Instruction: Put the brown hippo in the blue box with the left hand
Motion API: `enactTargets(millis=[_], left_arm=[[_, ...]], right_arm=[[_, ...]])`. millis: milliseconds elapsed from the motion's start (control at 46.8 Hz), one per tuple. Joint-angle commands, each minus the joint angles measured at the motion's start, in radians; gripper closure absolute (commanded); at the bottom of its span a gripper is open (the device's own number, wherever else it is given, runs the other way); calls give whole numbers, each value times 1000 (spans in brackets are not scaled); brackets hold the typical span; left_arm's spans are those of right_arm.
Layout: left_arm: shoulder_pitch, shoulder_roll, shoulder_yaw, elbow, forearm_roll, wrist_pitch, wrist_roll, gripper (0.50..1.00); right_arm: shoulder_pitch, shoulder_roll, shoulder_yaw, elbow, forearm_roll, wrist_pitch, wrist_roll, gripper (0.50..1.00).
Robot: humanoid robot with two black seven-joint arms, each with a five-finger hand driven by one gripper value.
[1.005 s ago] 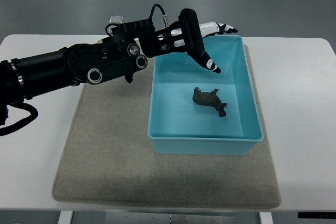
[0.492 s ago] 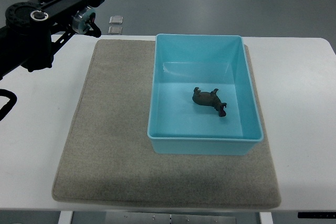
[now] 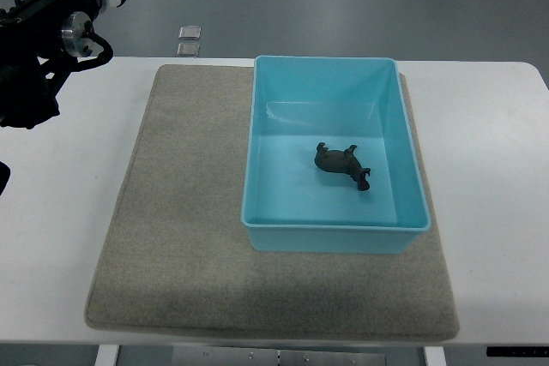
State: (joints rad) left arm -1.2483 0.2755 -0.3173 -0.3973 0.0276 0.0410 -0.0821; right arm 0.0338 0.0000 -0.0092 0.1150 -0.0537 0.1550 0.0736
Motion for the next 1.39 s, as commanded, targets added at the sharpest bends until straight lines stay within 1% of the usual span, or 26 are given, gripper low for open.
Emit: enactTargets(millis=[0, 64, 171, 214, 299, 342, 428, 577, 663, 748, 834, 1069, 1368], left_arm=[[29, -2, -22, -5, -27, -19, -18, 501], [52, -1, -55, -6, -52, -49, -50, 501], [95, 4, -85, -5, -60, -147, -116, 504], [110, 4, -89, -5, -60, -168, -142, 504], [138, 5, -95, -6, -58, -179, -183, 504], [148, 5, -95, -6, -58, -181, -194, 504], [170, 13, -109, -26, -60, -187, -200, 504], [243, 31, -187, -123, -57, -184, -200, 504], [289, 37, -250, -155, -47, -182, -214, 504], [325, 37, -284, -163, -46, -182, -243, 501], [346, 36, -289, -175, -46, -176, -254, 504], [352, 34, -309, -186, -46, -159, -254, 504], [346, 31, -310, -186, -46, -159, -254, 504]], right_arm=[[0, 0, 0, 0, 0, 0, 0, 564], [0, 0, 0, 0, 0, 0, 0, 564], [0, 0, 0, 0, 0, 0, 0, 564], [0, 0, 0, 0, 0, 0, 0, 564], [0, 0, 0, 0, 0, 0, 0, 564], [0, 0, 0, 0, 0, 0, 0, 564], [0, 0, 0, 0, 0, 0, 0, 564], [0, 0, 0, 0, 0, 0, 0, 564], [0, 0, -2, 0, 0, 0, 0, 564], [0, 0, 0, 0, 0, 0, 0, 564], [0, 0, 0, 0, 0, 0, 0, 564], [0, 0, 0, 0, 0, 0, 0, 564], [0, 0, 0, 0, 0, 0, 0, 564]])
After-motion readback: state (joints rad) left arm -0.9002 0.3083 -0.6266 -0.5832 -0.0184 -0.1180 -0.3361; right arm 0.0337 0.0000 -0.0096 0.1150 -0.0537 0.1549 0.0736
